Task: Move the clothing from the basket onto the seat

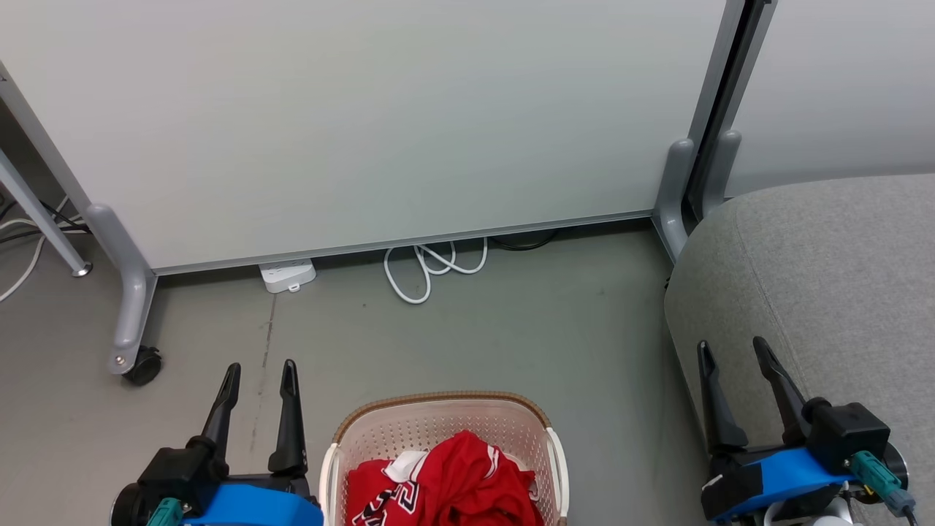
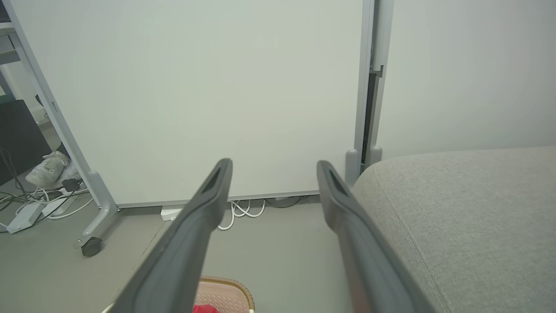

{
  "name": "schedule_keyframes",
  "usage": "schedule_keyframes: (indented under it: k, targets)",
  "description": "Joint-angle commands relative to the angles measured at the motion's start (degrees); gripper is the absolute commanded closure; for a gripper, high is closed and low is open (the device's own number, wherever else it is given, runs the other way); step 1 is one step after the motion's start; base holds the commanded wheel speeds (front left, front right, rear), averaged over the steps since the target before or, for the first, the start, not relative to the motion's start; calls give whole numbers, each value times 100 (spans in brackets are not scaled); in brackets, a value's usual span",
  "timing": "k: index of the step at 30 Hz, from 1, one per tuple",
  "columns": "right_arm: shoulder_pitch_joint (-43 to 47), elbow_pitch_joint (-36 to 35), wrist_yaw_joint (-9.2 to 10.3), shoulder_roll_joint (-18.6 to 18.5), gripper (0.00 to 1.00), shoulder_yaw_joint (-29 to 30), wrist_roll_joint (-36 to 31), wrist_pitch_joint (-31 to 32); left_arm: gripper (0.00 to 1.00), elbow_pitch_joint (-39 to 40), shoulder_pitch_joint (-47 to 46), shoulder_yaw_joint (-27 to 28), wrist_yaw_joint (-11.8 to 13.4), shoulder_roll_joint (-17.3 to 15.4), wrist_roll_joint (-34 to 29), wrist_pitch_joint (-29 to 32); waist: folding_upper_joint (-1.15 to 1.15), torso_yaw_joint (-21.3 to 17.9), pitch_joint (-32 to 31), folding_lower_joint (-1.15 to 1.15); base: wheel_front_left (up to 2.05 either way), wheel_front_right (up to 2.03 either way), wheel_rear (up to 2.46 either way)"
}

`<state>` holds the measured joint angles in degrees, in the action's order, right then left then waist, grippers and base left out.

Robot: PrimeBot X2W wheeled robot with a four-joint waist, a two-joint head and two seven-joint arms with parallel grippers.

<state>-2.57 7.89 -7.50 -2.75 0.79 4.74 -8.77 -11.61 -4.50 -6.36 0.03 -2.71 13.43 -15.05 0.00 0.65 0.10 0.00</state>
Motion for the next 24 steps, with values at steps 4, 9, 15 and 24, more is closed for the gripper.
schedule_keyframes:
  k: [4,9,15,24]
  targets:
    - [49,20,2,-24,0,-4,15,-32,0,-5,-9,-28,24,-31,-9,-20,0,4,-6,0,0,0,0]
    - [19,2,2,-24,0,-52,28,-19,0,-40,48,-39,8,-32,-10,-20,0,-27,13,0,0,0,0]
    - [-215,-123,2,-23,0,-166,38,-9,0,-149,-23,-66,29,-30,-18,-20,0,-218,330,0,0,0,0]
    - [-938,-429,2,-20,0,-506,97,-103,0,-677,-489,-159,-110,-106,-161,-19,0,-796,1500,0,0,0,0]
